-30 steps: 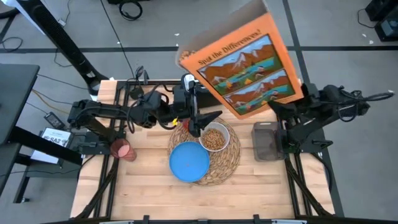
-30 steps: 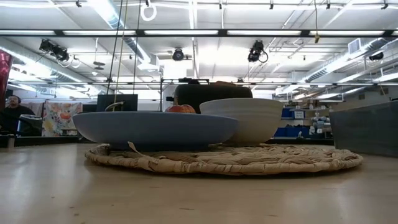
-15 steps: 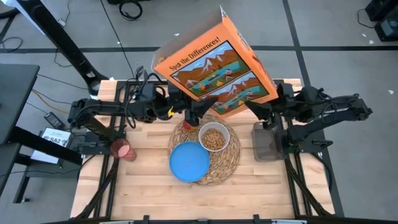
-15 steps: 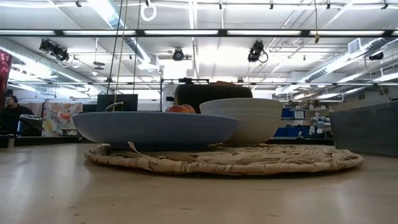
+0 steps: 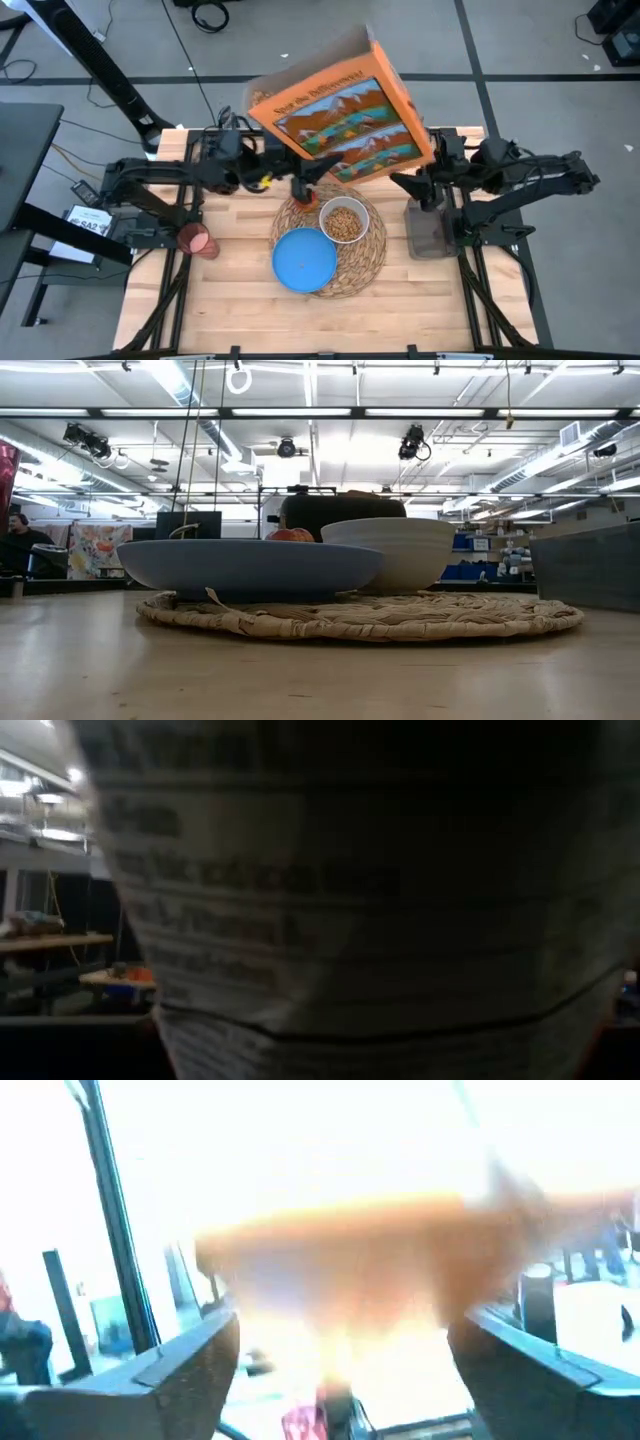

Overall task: Arrange a breakfast setting
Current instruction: Pour the cereal into the white bowl

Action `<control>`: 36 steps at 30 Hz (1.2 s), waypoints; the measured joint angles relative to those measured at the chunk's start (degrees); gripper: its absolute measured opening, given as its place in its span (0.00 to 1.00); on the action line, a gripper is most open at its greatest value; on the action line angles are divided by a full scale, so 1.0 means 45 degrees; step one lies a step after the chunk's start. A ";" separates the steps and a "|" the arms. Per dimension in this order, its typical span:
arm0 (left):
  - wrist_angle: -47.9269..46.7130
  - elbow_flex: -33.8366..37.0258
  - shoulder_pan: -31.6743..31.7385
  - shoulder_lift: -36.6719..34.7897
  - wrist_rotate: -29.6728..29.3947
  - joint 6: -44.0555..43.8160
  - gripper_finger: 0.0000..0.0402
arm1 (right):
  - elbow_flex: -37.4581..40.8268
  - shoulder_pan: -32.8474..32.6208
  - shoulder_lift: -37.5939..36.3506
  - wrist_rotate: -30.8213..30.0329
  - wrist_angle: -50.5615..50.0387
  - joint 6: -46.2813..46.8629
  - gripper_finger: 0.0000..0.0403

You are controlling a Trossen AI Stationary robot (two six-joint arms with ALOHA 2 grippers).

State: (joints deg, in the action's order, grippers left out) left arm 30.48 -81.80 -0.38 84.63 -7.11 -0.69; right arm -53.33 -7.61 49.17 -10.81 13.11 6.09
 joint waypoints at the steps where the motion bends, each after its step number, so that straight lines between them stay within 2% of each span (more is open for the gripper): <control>1: -0.0519 -0.0021 0.0000 -0.0312 -0.0012 0.0066 0.57 | -0.0151 -0.0010 -0.0129 0.0000 -0.0644 0.0008 0.91; 4: -0.2682 -0.0025 -0.0029 -0.1354 -0.0035 0.0404 0.57 | -0.0845 -0.0026 -0.0544 0.0004 -0.3001 -0.0045 0.97; 8: -0.5582 -0.0019 -0.0298 -0.2530 -0.0070 0.0647 0.57 | -0.2132 -0.0009 -0.0976 -0.0177 -0.5630 -0.0353 0.98; 12: -0.7151 -0.0024 -0.0660 -0.3191 -0.0075 0.0592 0.57 | -0.3324 0.0038 -0.0877 -0.0340 -0.5956 -0.1074 0.99; 15: -0.7428 -0.0037 -0.0825 -0.3055 -0.0075 0.0636 0.56 | -0.3951 0.0280 -0.0408 -0.0291 -0.5566 -0.1334 0.99; 23: -0.7582 -0.0015 -0.0729 -0.2270 -0.0167 0.0640 0.56 | -0.4379 0.0566 0.1197 0.1081 -0.4596 -0.1276 0.99; 36: -0.7549 -0.0025 -0.0889 -0.1979 -0.0114 0.0649 0.57 | -0.4389 0.0581 0.2803 0.2055 -0.4268 -0.0623 0.98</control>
State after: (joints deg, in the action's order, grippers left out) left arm -3.49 -81.91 -4.38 75.72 -7.62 2.23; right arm -73.08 -4.99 61.78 -1.56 -6.09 3.29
